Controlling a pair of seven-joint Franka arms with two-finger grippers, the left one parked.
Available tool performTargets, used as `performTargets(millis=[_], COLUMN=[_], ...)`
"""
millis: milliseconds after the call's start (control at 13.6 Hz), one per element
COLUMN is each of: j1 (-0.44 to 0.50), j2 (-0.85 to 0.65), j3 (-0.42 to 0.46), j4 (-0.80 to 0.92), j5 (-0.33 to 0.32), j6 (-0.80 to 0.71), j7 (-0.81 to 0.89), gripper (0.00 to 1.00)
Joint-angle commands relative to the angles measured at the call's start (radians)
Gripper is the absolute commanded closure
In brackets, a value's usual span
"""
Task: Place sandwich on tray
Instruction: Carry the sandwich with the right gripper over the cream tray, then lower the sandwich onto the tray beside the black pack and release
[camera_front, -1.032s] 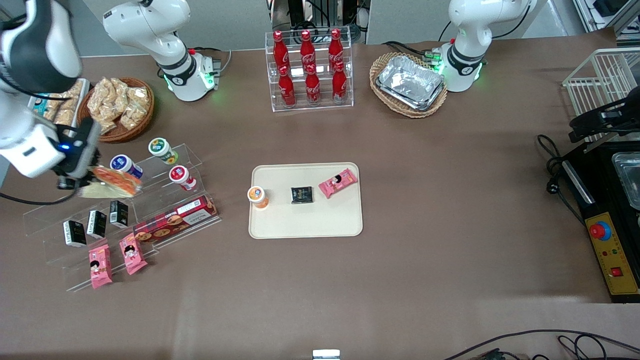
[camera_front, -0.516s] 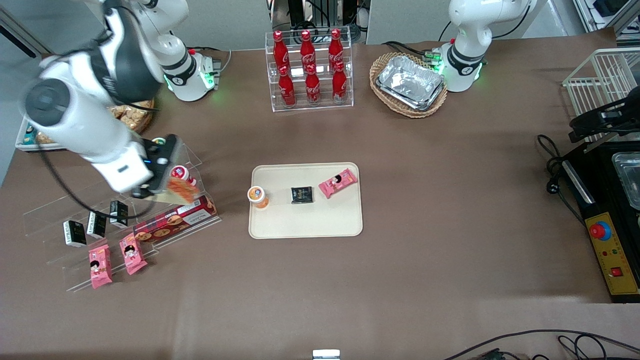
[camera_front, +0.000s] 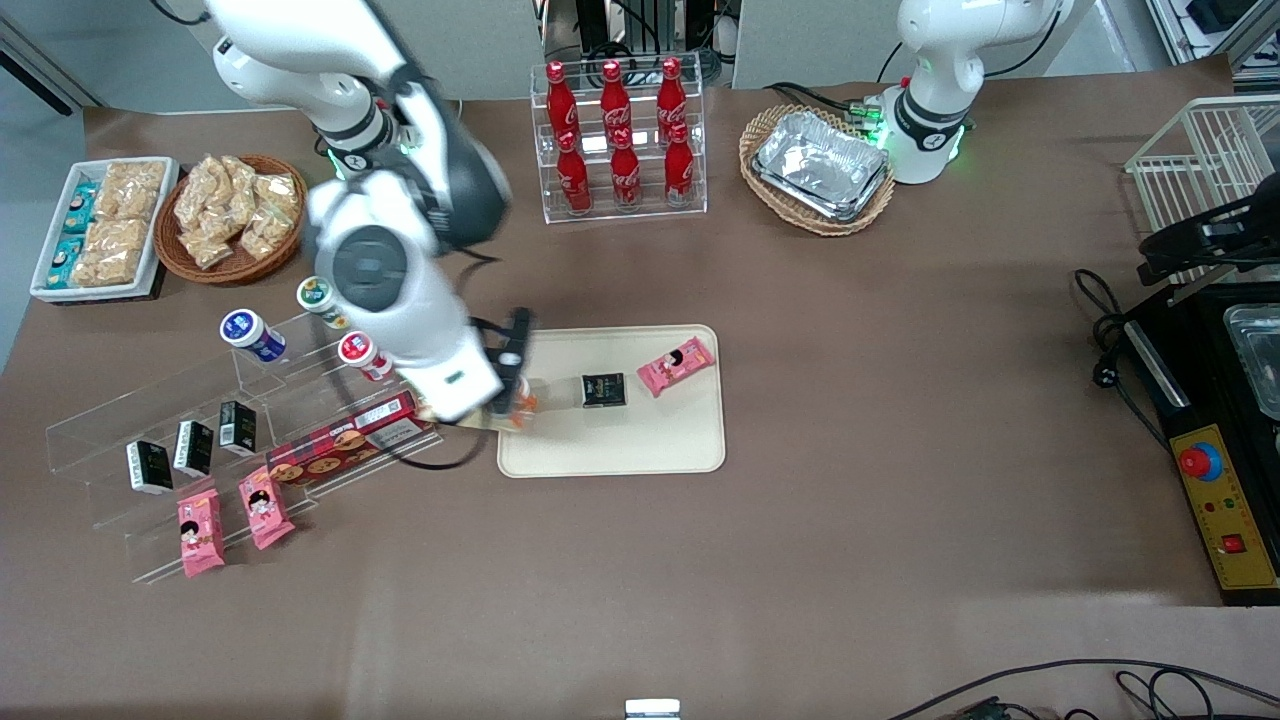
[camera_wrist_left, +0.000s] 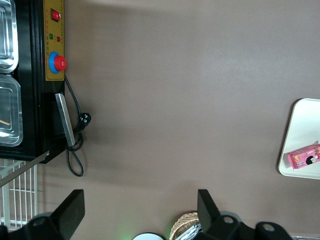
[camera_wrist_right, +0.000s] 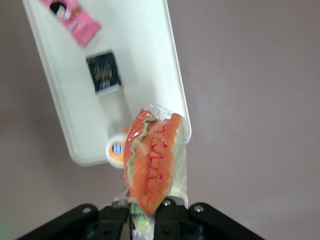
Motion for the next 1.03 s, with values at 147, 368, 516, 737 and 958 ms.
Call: performTargets(millis=[147,368,516,737,958], j1=[0.118,0.133,0.133,0.135,0.151], j2=[0.243,0.291,0.314,0.349,0.38], j3=[-0.015,-0.015,-0.015,-0.013,-0.015], j4=[0.122,0.122,0.122,0.122,0.122], j5=[0.135,0.146,0.146,0.147,0.146], j6=[0.184,0.222,0.238,0.28,0.309], j7=[0.119,0.128,0.125,0.128,0.147], gripper=[1.0,1.0,1.0,1.0,0.99])
